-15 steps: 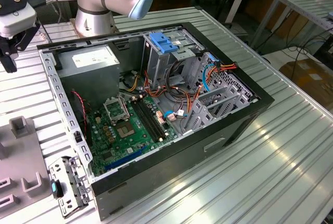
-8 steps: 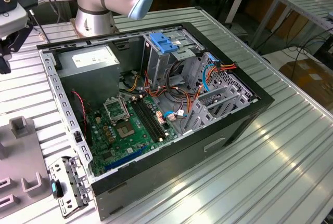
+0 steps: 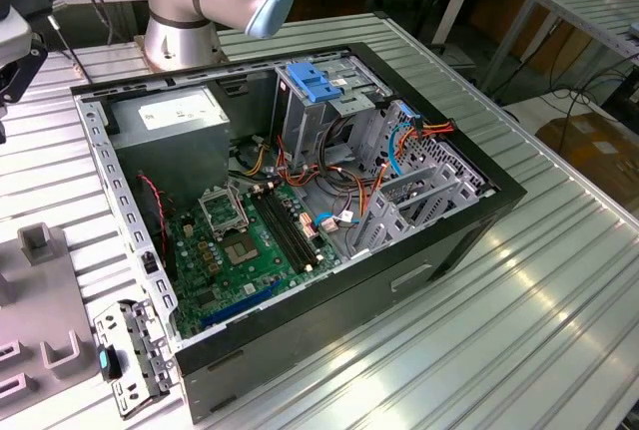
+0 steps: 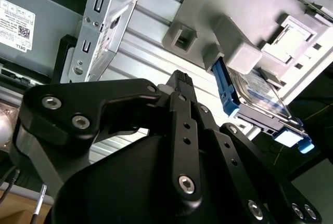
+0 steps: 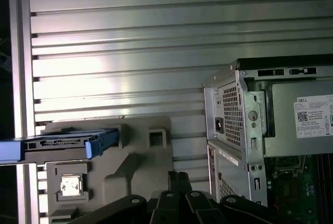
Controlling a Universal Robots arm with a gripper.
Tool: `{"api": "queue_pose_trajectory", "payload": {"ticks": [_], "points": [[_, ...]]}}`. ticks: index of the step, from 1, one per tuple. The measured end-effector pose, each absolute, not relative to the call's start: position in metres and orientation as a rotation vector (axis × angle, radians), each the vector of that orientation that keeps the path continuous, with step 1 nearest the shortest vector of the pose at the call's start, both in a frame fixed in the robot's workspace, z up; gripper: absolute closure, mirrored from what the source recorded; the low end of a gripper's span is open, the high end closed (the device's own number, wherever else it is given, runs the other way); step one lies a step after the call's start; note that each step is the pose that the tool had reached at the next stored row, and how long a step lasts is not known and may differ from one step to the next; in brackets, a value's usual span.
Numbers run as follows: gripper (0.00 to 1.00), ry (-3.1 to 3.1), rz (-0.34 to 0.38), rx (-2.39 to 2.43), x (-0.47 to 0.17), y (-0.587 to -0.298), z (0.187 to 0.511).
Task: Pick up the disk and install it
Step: 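Reach for the disk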
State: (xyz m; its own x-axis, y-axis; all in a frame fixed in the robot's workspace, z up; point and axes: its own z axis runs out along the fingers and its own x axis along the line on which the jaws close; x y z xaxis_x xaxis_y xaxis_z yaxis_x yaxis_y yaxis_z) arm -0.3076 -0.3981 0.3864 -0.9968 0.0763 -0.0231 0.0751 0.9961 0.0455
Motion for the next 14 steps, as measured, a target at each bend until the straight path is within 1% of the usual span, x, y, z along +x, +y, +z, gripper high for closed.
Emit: {"api": "queue_pose_trajectory", "payload": {"ticks": [14], "points": [[0.89, 3.114, 0.070, 0.118, -0.332, -0.398, 0.386]]}}
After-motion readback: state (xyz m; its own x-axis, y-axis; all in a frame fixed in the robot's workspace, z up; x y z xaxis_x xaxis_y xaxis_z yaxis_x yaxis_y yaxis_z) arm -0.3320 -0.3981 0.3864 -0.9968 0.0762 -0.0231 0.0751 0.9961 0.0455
